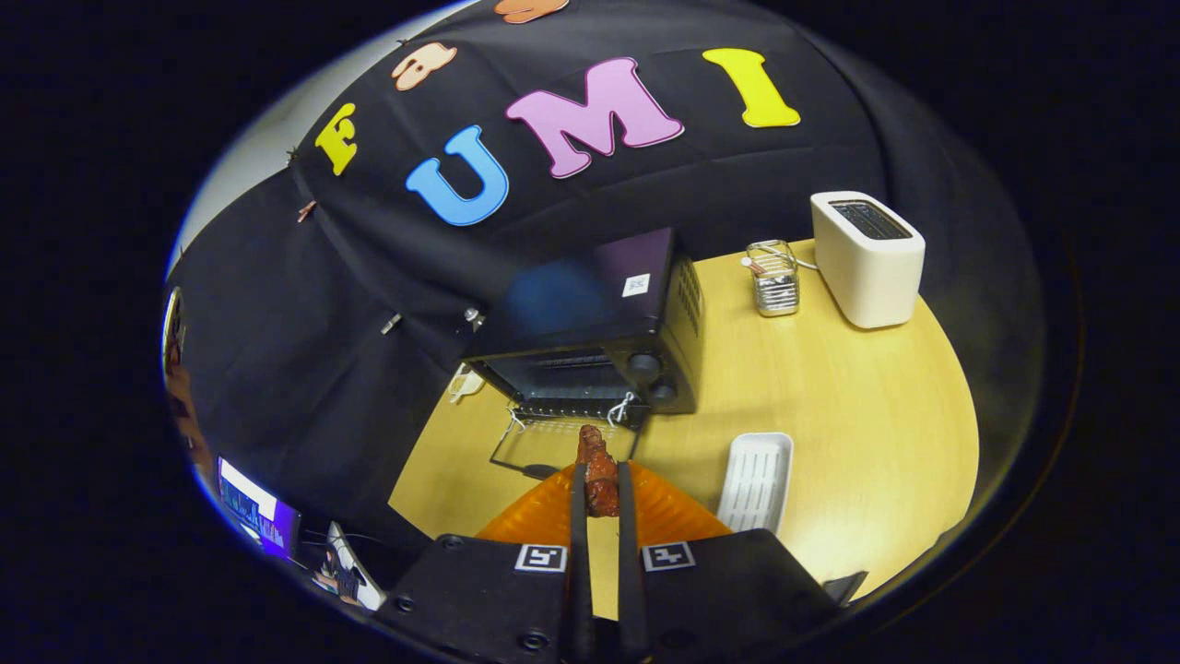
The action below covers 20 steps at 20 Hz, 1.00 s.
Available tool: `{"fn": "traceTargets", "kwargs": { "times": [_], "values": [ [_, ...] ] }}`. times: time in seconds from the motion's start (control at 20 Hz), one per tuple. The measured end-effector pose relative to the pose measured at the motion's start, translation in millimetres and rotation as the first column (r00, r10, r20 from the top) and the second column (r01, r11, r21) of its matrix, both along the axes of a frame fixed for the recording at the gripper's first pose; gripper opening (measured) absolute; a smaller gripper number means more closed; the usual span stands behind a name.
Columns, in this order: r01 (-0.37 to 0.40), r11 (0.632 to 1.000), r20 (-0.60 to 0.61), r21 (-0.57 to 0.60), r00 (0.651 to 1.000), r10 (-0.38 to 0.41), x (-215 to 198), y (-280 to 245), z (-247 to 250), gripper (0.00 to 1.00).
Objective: Open the toaster oven, put the food inside, and close the toaster oven door.
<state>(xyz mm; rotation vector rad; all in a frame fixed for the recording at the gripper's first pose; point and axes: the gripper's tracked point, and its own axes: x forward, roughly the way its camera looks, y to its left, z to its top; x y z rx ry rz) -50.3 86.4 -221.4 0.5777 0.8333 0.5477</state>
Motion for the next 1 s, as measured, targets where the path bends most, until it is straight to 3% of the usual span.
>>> {"fn": "traceTargets", "kwargs": {
  "times": [0.25, 0.5, 1.0],
  "values": [
    [0.102, 0.994, 0.008, 0.047, 0.995, -0.103, 7, 65, 8, 0.15],
    [0.271, 0.959, -0.028, 0.085, 0.963, -0.269, 44, 125, -16, 0.15],
    [0.410, 0.898, -0.057, 0.162, 0.912, -0.406, 124, 185, -74, 0.15]
  ]
}}
